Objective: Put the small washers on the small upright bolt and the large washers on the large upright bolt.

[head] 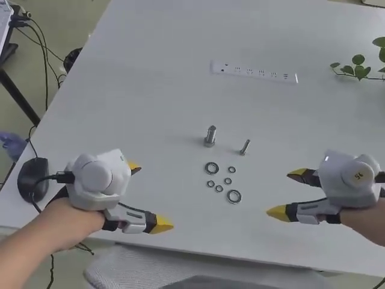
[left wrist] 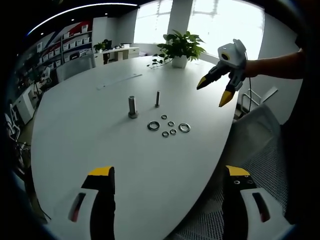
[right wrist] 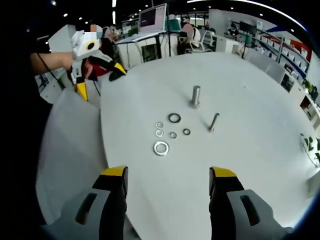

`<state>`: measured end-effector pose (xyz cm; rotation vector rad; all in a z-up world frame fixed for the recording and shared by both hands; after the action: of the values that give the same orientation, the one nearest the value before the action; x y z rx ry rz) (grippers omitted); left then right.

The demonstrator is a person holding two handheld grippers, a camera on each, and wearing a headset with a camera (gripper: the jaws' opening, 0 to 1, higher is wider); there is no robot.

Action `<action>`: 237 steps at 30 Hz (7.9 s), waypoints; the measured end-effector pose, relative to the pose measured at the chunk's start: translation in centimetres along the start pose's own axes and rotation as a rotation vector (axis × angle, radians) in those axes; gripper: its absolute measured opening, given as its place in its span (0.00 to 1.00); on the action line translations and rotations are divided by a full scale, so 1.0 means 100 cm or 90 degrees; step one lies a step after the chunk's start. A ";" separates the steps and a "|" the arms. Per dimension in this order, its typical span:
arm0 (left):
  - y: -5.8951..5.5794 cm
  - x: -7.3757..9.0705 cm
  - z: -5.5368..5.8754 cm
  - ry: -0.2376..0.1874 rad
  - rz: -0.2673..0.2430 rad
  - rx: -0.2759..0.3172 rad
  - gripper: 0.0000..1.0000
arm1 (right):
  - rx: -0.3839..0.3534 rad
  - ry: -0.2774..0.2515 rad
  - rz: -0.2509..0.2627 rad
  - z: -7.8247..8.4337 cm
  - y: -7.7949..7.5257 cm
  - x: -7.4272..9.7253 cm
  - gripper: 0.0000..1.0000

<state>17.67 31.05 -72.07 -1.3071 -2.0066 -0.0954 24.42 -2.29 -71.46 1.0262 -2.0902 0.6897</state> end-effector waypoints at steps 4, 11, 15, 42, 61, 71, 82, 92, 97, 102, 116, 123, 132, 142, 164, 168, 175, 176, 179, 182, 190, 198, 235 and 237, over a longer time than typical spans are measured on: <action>-0.003 -0.002 -0.002 0.013 0.004 -0.017 0.89 | 0.032 0.011 -0.010 -0.006 0.003 -0.008 0.66; -0.006 -0.005 -0.001 0.010 0.014 -0.020 0.88 | 0.078 0.034 -0.028 -0.017 0.006 -0.021 0.59; -0.009 -0.006 0.003 0.014 0.019 -0.015 0.88 | 0.097 0.041 -0.034 -0.022 0.006 -0.027 0.57; -0.013 -0.005 0.000 0.018 0.021 -0.026 0.85 | 0.257 0.114 -0.096 -0.036 0.020 -0.079 0.45; -0.004 -0.006 0.004 0.032 0.016 -0.050 0.83 | 0.304 0.145 -0.099 -0.023 0.033 -0.110 0.38; -0.005 -0.005 0.004 0.024 0.019 -0.044 0.81 | 0.305 0.148 -0.097 -0.023 0.034 -0.110 0.34; -0.003 -0.004 0.011 0.028 0.020 -0.037 0.79 | 0.313 0.166 -0.089 -0.027 0.038 -0.111 0.26; -0.005 -0.007 0.011 0.026 0.027 -0.037 0.76 | 0.335 0.247 -0.064 -0.037 0.045 -0.115 0.23; -0.006 -0.008 0.010 0.021 0.029 -0.038 0.75 | 0.333 0.256 -0.064 -0.038 0.043 -0.116 0.21; -0.007 -0.008 0.008 0.014 0.029 -0.038 0.75 | 0.291 0.238 -0.061 -0.036 0.040 -0.114 0.21; -0.004 -0.004 0.007 0.021 0.028 -0.047 0.74 | 0.274 0.247 -0.063 -0.034 0.038 -0.113 0.21; -0.001 -0.002 0.008 0.020 0.025 -0.047 0.73 | 0.261 0.251 -0.067 -0.042 0.031 -0.106 0.21; 0.000 -0.001 0.007 0.022 0.026 -0.050 0.73 | 0.233 0.240 -0.061 -0.062 0.020 -0.089 0.22; 0.002 0.004 0.007 0.018 0.021 -0.050 0.73 | 0.222 0.235 -0.051 -0.086 0.014 -0.063 0.22; 0.012 0.008 0.004 0.021 0.024 -0.048 0.73 | 0.250 0.213 -0.028 -0.149 -0.030 -0.061 0.22; 0.014 0.008 0.002 0.021 0.022 -0.050 0.73 | 0.253 0.211 -0.028 -0.156 -0.040 -0.068 0.22; 0.016 0.007 0.000 0.017 0.021 -0.049 0.72 | 0.258 0.205 -0.027 -0.167 -0.047 -0.075 0.22; 0.016 0.007 0.000 0.015 0.020 -0.048 0.72 | 0.258 0.204 -0.027 -0.169 -0.048 -0.076 0.22; 0.017 0.007 0.000 0.011 0.019 -0.045 0.72 | 0.253 0.200 -0.028 -0.173 -0.051 -0.081 0.22; 0.018 0.007 0.001 0.012 0.018 -0.044 0.72 | 0.255 0.202 -0.028 -0.174 -0.053 -0.087 0.22; 0.024 0.003 -0.002 0.030 0.013 -0.061 0.72 | 0.258 0.199 -0.025 -0.181 -0.057 -0.107 0.22; 0.023 0.004 0.000 0.023 0.015 -0.051 0.71 | 0.264 0.200 -0.030 -0.187 -0.054 -0.123 0.22; 0.028 0.001 0.003 0.028 0.025 -0.036 0.69 | 0.294 0.247 -0.047 -0.172 -0.036 -0.172 0.22; 0.027 0.001 0.002 0.029 0.025 -0.038 0.69 | 0.300 0.246 -0.046 -0.171 -0.035 -0.174 0.22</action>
<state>19.78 32.52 -72.96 -1.3690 -1.9518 -0.1671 41.02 15.72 -73.87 1.1022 -1.5820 1.2710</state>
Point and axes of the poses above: the centre of the closed fingertips' face, and the gripper's own axes: x roughly backward along the fingers, y roughly to its left, z roughly out of its underside, the point moved 9 cm from there along x, roughly backward along the fingers, and after that the axes turned 15 degrees about z, right-handed, at the moved point
